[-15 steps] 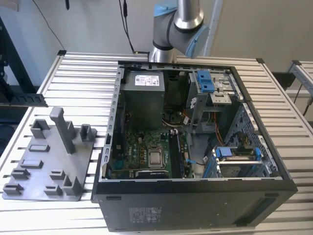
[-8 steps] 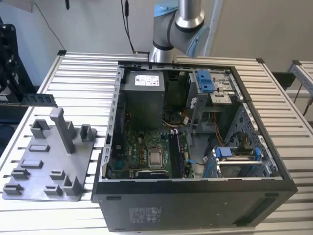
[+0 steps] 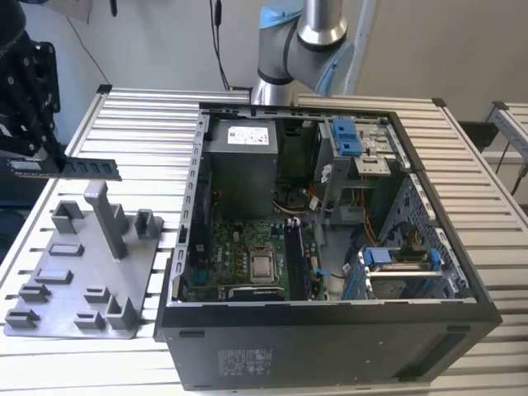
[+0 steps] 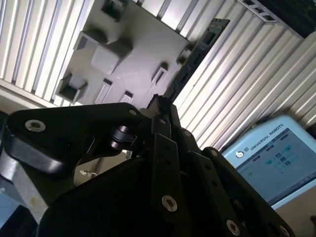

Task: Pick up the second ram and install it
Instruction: 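Pick up the second ram and move it above second insertion slot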

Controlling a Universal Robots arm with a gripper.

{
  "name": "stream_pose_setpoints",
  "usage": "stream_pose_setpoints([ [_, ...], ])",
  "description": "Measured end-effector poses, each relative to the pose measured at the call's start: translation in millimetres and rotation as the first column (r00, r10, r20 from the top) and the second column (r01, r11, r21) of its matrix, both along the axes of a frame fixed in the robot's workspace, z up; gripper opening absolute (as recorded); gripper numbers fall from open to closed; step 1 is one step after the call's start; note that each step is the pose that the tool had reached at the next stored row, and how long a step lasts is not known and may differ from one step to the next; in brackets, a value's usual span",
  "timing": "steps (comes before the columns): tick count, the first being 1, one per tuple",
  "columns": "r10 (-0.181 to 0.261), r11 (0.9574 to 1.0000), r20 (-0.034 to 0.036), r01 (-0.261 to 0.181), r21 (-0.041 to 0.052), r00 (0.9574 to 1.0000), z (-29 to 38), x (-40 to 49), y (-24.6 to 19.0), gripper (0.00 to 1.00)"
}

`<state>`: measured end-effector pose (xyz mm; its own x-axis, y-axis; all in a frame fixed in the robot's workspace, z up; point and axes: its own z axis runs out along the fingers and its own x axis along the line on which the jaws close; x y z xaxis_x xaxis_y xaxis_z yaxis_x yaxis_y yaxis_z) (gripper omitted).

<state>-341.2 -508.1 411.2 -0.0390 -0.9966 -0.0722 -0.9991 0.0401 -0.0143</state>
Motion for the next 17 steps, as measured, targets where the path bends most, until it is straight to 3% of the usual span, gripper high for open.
stream_pose_setpoints([
  [17, 0.0, 1.0, -0.003, 0.0, -0.0001, 1.0, 0.1, 50.9, 0.0, 0.14],
])
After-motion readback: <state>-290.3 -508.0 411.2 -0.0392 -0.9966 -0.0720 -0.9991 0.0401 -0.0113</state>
